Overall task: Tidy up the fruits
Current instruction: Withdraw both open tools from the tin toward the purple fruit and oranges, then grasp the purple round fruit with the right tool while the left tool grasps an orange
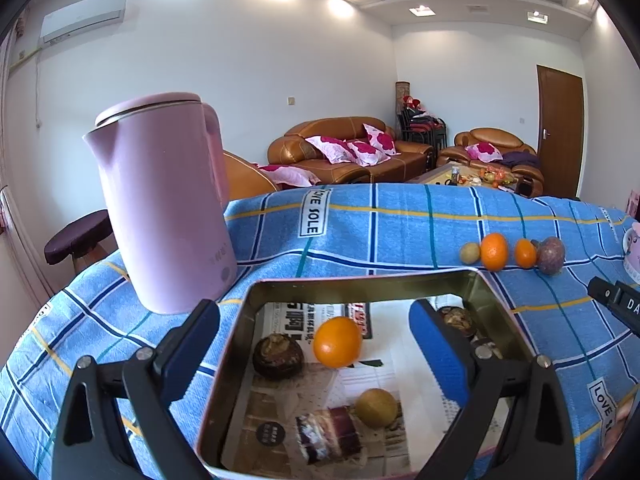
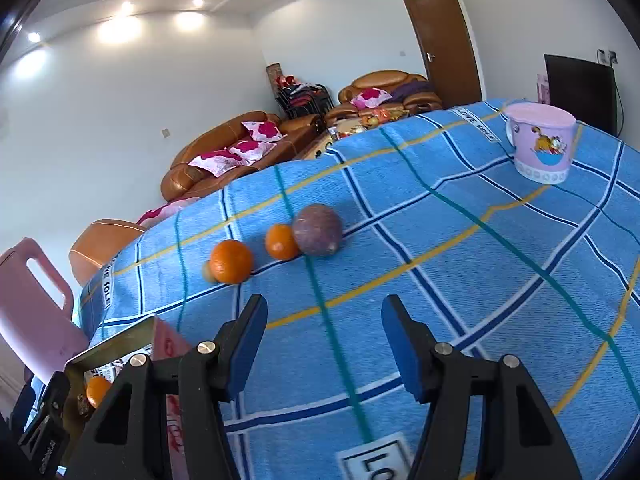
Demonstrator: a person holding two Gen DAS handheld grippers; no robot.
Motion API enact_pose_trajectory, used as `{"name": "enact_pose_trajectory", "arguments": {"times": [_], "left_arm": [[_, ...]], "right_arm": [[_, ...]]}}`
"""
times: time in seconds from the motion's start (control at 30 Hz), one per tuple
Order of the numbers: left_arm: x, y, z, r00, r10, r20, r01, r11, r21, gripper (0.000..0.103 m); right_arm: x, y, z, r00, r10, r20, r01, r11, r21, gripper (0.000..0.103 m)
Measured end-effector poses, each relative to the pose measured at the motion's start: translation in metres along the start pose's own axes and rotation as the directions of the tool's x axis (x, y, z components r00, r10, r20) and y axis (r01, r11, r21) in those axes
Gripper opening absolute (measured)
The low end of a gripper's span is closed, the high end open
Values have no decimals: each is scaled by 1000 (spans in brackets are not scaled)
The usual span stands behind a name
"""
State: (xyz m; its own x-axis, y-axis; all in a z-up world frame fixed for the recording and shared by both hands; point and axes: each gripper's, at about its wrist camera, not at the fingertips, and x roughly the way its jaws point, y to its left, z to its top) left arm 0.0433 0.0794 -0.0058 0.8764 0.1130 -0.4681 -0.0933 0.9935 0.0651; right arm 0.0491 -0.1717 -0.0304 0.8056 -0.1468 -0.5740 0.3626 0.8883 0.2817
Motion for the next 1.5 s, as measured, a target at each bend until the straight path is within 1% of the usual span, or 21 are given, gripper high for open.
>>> {"name": "enact_pose_trajectory", "arguments": {"times": [0.17,0.23,0.4,0.67,0.77,0.83,0.97,1.07,1.17,1.23,1.33,1.37,1.43,1.5], "left_arm": [[-6,-20,-3,1000,-20,-9,21,999,35,98],[-10,-32,-5,999,-42,-18,42,998,51,98],[-17,-61,-6,996,-79,-30,81,993,86,98],[-15,-104,-5,992,-109,-69,117,984,132,98],[-11,-118,-2,992,-102,-77,111,985,133,98],[-5,-125,2,988,-115,-101,127,985,120,98],[7,-132,11,984,-119,-132,133,986,98,98],[17,-131,18,983,-103,-152,116,990,76,98],[28,-130,27,984,-87,-158,98,993,62,97],[33,-130,31,982,-88,-168,98,994,54,97],[38,-131,38,979,-92,-184,100,994,37,96],[38,-132,40,980,-93,-179,100,994,32,96],[39,-135,44,982,-93,-162,99,995,30,96],[43,-138,47,982,-91,-167,96,995,21,96]], "right_arm": [[-2,-10,8,999,-35,7,35,997,-72,61],[-1,-15,11,999,-45,8,45,995,-88,61],[6,-29,20,998,-62,-13,60,989,-132,61],[23,-41,33,996,-70,-60,58,980,-191,61],[31,-39,37,996,-47,-76,30,978,-207,61],[35,-35,40,997,-30,-78,11,973,-230,61],[49,-21,50,997,24,-79,-46,953,-298,61],[69,-12,60,991,67,-118,-101,942,-318,61],[92,-2,68,978,106,-180,-161,930,-330,61],[107,3,71,973,106,-206,-173,924,-342,61],[127,11,72,959,114,-259,-207,906,-369,61],[132,12,72,953,117,-280,-219,904,-367,61],[138,12,73,937,157,-310,-265,902,-342,61],[141,13,72,927,177,-330,-289,898,-331,61]]}}
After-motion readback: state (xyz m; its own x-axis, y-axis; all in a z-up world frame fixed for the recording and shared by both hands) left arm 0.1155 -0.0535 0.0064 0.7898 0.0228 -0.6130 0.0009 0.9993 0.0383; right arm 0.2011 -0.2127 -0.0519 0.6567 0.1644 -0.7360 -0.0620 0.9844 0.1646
